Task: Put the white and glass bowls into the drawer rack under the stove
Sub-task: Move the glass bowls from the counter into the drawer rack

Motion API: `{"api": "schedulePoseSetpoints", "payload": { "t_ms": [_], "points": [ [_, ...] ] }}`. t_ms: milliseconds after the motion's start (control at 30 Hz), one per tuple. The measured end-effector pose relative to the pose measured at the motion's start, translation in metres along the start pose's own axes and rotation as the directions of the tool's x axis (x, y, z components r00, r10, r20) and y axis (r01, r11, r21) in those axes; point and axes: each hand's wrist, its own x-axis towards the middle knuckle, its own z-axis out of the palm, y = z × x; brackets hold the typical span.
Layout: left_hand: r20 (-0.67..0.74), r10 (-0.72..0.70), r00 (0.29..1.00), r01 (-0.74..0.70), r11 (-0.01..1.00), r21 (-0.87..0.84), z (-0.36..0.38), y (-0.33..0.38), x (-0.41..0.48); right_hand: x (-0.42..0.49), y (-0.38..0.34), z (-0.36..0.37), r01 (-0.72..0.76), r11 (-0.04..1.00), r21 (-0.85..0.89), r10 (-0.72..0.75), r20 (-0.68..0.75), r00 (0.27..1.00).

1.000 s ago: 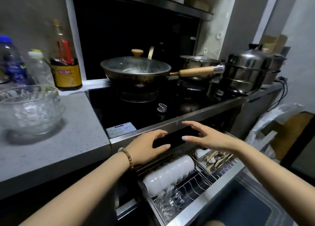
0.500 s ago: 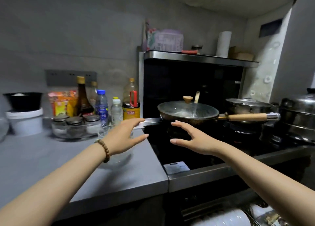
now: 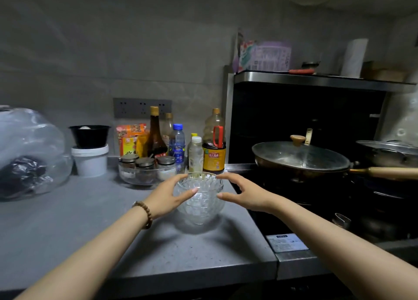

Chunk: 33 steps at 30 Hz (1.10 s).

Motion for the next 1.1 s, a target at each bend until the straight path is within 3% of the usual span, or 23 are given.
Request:
{"api": "schedulePoseSetpoints", "payload": {
  "t_ms": [367,833,1100],
  "points": [
    [0.023,0.111,0.994,-0.11,0.993,-0.038,0.014,-0.013,0.014,0.025,0.008,0.025,0.001,1.0,0.011,0.0,-0.05,0.999],
    [-0.087,0.179,0.98,-0.187,0.977,-0.098,0.022,-0.008,0.01,0.022,0.006,0.026,0.033,0.997,0.065,-0.022,-0.165,0.986],
    [-0.175,0.24,0.955,-0.266,0.953,-0.147,0.011,0.023,0.014,0.01,-0.007,-0.008,0.111,0.993,0.03,-0.101,-0.231,0.968]
  ]
}}
